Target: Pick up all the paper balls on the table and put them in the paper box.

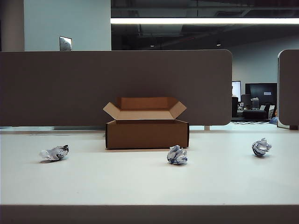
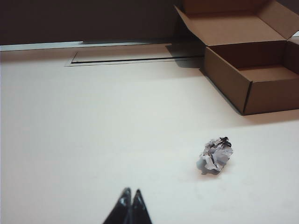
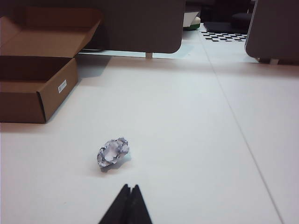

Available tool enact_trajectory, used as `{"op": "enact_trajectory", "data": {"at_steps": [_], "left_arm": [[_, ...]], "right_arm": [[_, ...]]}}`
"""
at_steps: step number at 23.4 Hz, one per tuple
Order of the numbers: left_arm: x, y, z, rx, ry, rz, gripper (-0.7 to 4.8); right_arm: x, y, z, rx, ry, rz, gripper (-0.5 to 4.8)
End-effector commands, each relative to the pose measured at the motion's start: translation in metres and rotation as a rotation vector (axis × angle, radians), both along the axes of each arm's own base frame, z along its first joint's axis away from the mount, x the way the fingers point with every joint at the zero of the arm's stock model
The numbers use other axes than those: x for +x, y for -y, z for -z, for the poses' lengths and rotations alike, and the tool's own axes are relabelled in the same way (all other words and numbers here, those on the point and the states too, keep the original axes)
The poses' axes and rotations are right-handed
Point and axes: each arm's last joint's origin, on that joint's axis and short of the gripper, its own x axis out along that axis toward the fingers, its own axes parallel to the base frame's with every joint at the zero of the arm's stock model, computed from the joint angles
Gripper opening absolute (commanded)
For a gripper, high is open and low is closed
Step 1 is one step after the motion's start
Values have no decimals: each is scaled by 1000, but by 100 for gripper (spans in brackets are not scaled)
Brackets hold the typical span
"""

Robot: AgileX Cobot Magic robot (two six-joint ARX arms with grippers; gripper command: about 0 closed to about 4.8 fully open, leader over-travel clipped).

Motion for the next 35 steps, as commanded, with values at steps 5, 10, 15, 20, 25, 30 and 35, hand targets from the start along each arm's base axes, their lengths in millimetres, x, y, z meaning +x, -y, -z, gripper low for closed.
{"op": "enact_trajectory", "data": {"at_steps": [5, 10, 15, 20, 25, 30, 35], "left_arm": [[0, 0, -2, -4, 15, 0, -5], [-2, 0, -15, -157, 39, -17, -5], [-23, -2, -86, -158, 180, -31, -5], [-22, -1, -172, -135, 210, -28, -5], [25, 2, -218, -110, 110, 38, -5], [85, 4, -219, -91, -41, 70, -5], [133, 13, -183, -103, -246, 145, -5]], "right_arm": [[0, 0, 2, 12, -9, 2, 9], [0, 0, 0, 218, -5, 21, 8], [-10, 0, -46, 319, 139, 6, -9], [-15, 4, -135, 150, 275, 122, -9], [39, 4, -189, 55, 166, 133, -9], [94, 2, -212, 44, -23, 92, -8], [140, -10, -195, 12, -242, 50, -8]]}}
